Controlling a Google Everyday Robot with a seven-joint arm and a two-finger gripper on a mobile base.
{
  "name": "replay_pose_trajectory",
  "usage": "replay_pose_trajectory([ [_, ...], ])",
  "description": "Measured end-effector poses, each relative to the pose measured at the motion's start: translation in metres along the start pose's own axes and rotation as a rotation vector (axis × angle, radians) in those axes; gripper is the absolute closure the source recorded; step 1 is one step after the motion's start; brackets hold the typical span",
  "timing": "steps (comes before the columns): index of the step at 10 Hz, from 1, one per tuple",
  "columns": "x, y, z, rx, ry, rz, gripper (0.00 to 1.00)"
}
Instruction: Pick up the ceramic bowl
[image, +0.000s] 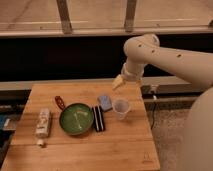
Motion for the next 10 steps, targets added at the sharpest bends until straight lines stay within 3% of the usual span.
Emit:
replay_pose_trajectory([
  [8,0.000,0.000,0.000,0.002,-0.001,-0.002,0.20],
  [10,-0.002,0.010,-0.002,0.015,-0.008,-0.038,0.20],
])
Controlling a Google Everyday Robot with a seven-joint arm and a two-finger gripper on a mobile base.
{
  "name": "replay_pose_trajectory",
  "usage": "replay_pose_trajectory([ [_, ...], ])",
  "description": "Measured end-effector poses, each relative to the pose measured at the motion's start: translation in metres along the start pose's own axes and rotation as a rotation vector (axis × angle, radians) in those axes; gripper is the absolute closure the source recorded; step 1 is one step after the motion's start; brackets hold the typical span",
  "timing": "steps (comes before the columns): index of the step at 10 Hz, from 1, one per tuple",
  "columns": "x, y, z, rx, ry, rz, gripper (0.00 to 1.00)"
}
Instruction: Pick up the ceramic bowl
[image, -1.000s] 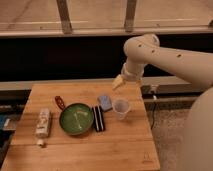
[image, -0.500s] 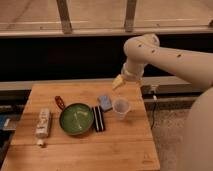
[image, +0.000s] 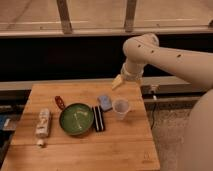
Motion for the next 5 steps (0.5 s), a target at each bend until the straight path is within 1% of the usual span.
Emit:
replay_pose_trajectory([
  [1,-0.003,0.012,0.003,-0.004,0.002,-0.023,0.20],
  [3,-0.013,0.051,0.014,-0.024,0.014,-0.097,0.20],
  [4,-0.015,0.064,0.018,-0.033,0.021,-0.127,0.20],
  [5,-0.017,0.085,0.024,-0.051,0.029,-0.174,0.20],
])
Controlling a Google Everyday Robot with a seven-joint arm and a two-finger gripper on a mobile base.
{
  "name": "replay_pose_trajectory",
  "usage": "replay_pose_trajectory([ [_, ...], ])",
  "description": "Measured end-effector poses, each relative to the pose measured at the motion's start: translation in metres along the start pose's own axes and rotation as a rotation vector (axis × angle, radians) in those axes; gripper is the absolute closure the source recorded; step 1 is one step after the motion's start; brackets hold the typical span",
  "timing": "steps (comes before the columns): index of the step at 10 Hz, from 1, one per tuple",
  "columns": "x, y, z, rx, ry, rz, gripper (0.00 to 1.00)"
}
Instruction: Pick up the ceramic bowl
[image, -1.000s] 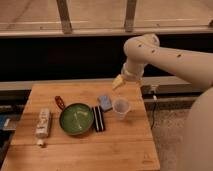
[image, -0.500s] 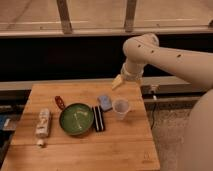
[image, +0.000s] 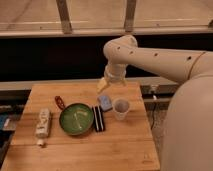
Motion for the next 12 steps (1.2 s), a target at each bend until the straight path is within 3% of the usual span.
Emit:
replay_pose_trajectory([
  [3,-0.008,0.031,0.011,-0.040,0.002,-0.083,0.20],
  [7,-0.022,0.068,0.018,-0.112,-0.056,-0.186,0.20],
  [10,-0.029,0.090,0.033,-0.161,-0.072,-0.233,0.20],
  [12,-0.029,0.088,0.033,-0.165,-0.073,-0.230,0.20],
])
